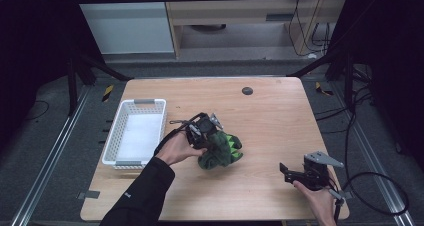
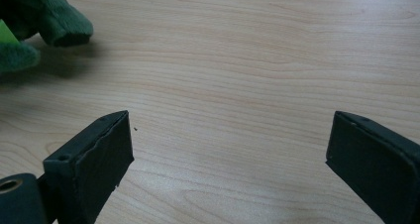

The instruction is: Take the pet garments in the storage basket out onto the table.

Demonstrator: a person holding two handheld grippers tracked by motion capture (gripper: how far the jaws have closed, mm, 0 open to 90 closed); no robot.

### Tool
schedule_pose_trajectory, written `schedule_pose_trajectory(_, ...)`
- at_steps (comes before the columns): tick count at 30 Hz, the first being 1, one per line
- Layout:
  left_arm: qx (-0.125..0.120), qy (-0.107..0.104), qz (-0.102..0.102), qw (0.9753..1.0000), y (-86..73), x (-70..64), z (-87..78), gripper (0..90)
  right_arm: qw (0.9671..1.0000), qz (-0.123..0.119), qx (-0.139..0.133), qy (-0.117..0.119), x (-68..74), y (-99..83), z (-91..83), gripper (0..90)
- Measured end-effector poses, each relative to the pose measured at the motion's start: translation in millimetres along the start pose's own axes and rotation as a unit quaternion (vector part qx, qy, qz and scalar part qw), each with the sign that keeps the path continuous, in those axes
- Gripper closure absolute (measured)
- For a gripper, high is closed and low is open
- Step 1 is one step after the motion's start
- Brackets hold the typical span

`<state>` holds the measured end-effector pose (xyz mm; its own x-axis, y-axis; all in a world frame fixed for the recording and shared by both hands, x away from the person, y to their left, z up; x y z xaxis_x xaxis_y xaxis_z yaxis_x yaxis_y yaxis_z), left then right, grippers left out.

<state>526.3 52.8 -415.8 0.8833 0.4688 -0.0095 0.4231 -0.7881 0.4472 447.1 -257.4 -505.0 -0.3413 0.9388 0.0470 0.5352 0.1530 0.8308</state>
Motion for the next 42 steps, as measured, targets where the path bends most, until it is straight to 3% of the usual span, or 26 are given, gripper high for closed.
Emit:
schedule_pose_trajectory(12, 0.017, -0.012, 0.009, 0.9997, -6.2, -3.8, 22.9, 74.0, 1.0000, -0.002, 0.001, -0.001, -0.1, -0.3, 0.4, 4.2)
schedule_pose_trajectory(21, 0.018, -0.015, 0.004, 0.9997, -10.4, -4.5, 29.0, 56.8, 1.0000, -0.002, 0.002, -0.001, 0.1, -0.7, 0.6, 4.1)
schedule_pose_trajectory(28, 0.002, -0.018, -0.004, 0.9998, -12.3, -5.1, 26.3, 42.9, 1.0000, -0.003, 0.003, -0.002, 0.2, -0.8, 0.8, 4.1)
schedule_pose_trajectory(29, -0.003, -0.016, -0.002, 0.9999, -12.8, -5.1, 24.8, 36.2, 1.0000, -0.003, 0.003, -0.001, 0.5, -0.8, 1.0, 4.1)
schedule_pose_trajectory(31, -0.007, -0.014, -0.001, 0.9999, -13.4, -5.9, 23.0, 32.1, 1.0000, -0.005, 0.003, -0.003, 0.6, -0.8, 1.3, 4.1)
schedule_pose_trajectory(35, -0.023, -0.012, 0.000, 0.9997, -15.9, -8.7, 16.0, 27.5, 1.0000, -0.004, 0.003, -0.003, 0.5, -0.7, 1.5, 4.0)
schedule_pose_trajectory(42, -0.061, -0.001, -0.025, 0.9978, -23.1, -6.0, -1.3, 23.0, 1.0000, -0.006, 0.001, -0.006, 0.5, -0.4, 1.6, 3.7)
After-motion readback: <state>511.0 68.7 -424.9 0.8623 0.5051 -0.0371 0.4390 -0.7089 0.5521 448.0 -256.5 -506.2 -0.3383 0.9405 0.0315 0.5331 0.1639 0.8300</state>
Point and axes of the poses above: each handheld gripper's, and its own axes: z roughly forward along the jaws, y roughly out of its top, x roughly to its left, the point moved 4 cm from there along z, roughly forward along the jaws, and after that the axes turned 5 degrees about -z, right-handed, at the moved point
